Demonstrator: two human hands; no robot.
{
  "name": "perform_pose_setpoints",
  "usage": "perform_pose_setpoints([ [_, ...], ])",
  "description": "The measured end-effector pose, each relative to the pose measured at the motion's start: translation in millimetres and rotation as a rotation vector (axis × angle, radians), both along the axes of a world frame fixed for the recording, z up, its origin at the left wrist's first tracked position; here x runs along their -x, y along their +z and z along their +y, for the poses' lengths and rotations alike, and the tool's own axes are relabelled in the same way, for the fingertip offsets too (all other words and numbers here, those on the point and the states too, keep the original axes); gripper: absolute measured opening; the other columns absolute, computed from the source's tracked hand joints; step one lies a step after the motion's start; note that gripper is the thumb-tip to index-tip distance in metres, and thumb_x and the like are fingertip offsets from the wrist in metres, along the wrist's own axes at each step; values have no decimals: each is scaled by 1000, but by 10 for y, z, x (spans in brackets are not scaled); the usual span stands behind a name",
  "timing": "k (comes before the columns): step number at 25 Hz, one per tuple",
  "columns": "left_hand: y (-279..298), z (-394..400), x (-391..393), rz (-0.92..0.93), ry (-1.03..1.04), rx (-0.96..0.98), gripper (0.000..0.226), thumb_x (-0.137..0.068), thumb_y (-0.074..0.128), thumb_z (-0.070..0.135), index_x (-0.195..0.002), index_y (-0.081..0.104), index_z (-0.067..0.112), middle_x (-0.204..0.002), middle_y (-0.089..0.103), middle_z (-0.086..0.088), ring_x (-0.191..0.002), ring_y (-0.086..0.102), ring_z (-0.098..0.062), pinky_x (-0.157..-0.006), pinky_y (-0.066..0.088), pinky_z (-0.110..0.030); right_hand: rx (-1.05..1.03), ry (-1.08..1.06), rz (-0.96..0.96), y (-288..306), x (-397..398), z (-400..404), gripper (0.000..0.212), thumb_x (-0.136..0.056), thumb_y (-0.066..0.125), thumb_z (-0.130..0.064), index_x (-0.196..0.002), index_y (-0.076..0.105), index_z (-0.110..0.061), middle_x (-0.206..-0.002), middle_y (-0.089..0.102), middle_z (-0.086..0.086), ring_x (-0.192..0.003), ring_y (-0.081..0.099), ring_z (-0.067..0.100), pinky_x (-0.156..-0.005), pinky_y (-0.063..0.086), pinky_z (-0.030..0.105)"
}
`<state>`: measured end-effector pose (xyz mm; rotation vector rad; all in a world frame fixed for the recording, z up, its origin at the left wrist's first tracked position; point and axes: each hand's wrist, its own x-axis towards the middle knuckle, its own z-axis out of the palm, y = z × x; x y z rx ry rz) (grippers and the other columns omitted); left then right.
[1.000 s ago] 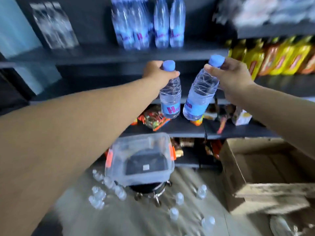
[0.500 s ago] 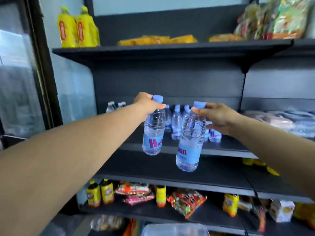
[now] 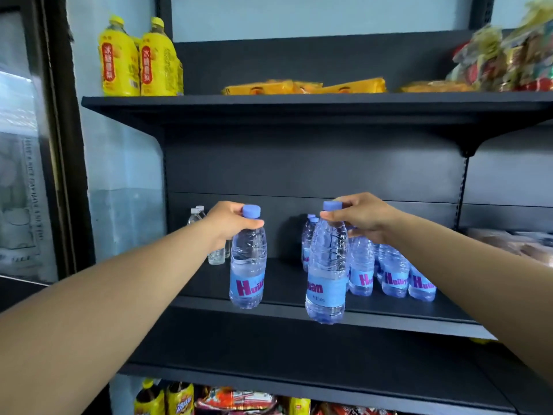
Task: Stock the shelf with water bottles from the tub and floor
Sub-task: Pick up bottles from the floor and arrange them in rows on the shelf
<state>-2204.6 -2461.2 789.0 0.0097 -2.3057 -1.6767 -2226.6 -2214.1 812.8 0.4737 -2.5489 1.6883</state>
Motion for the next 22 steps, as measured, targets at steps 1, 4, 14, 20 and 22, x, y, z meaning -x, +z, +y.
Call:
perform_pose_setpoints([
  [1, -74, -71, 261, -20, 4, 19, 39, -76, 75, 6, -114, 63, 7, -104, 67, -9, -94, 65, -24, -78, 49, -30, 9, -14, 2, -61, 243, -47, 16, -81, 73, -13, -96, 66, -14, -78, 58, 1, -70, 47, 15, -58, 34, 24],
  [4, -272, -238, 1024, -65, 17, 52, 40, -75, 76, 9, -114, 64, 8, -105, 68, -8, -96, 64, -23, -88, 49, -33, 22, -48, 29, -275, 1050, -166, 15, -80, 74, -14, -93, 67, -13, -85, 55, 5, -79, 42, 18, -57, 31, 25],
  [14, -796, -465, 2386, -219, -49, 87, 34, -81, 67, -1, -114, 61, 6, -100, 66, -8, -95, 62, -21, -92, 49, -34, -240, 5, 62, -960, 2701, -406, 19, -81, 70, -8, -98, 64, -12, -91, 58, 2, -85, 52, 14, -80, 44, 26],
  [20, -838, -439, 2564, -236, -92, 28, 31, -82, 59, -8, -109, 60, 9, -81, 67, 0, -81, 61, -14, -83, 47, -27, -48, 30, -105, -1142, 2825, -501, 26, -81, 68, -5, -103, 59, -17, -90, 60, 0, -78, 56, 12, -68, 43, 22],
  [22, -941, -358, 2520, -177, -28, 83, 25, -79, 65, -3, -95, 62, 16, -78, 64, 2, -78, 60, -13, -74, 48, -23, 11, 51, -121, -1297, 2763, -571, 36, -79, 73, -11, -110, 57, -13, -92, 67, 0, -81, 64, 12, -65, 48, 20],
])
